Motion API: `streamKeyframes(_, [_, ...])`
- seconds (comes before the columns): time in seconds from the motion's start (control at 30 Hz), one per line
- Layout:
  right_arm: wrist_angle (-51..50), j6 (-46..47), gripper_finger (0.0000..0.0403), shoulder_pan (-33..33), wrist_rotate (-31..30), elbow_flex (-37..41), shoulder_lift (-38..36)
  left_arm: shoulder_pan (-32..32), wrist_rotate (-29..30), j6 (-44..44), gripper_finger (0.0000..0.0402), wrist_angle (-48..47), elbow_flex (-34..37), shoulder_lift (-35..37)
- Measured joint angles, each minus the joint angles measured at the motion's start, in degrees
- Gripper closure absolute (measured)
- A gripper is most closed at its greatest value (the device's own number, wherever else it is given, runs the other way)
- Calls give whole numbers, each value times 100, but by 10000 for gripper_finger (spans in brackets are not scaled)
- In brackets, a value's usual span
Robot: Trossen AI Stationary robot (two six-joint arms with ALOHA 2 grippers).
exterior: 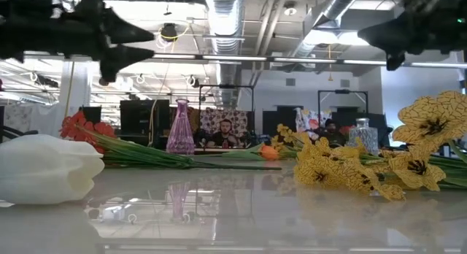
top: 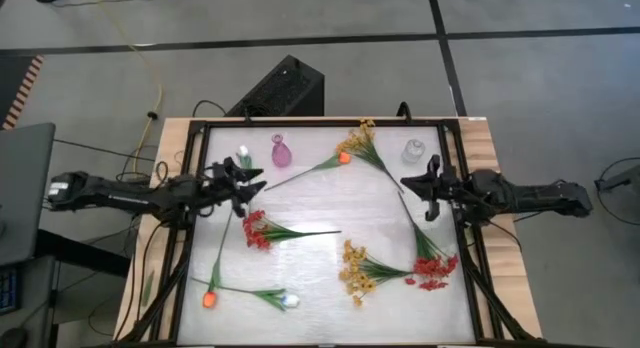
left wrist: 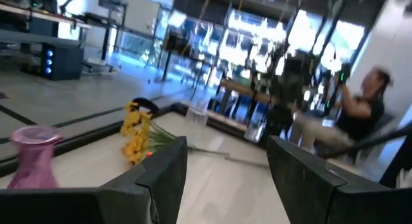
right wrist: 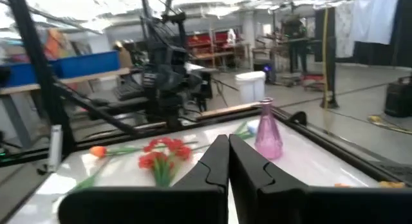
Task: Sort flowers into vase by color
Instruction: Put the left red flowers into the pink vase
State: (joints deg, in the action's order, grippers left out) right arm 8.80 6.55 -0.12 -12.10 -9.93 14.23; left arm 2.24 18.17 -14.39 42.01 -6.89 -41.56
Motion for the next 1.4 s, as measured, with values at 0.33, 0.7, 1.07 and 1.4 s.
streamKeyframes(0.33, [222, -604, 353, 80, 601, -1518, 3253, 0, -374, 833, 198, -1448, -1595, -1873])
streamKeyframes(0.7, [-259, -1758, 303, 572, 828, -4173, 7197, 2, 282, 347, 198, -2838, -1778, -1586])
streamKeyframes(1.07, [-1061, -1798, 217, 553, 1504, -6220, 9524, 0, 784, -414, 198, -4033, -1775, -1264])
streamKeyframes(1.4, [-1589, -1688, 210, 564, 1217, -6966, 10516, -4, 770, -736, 198, -4389, -1775, -1266])
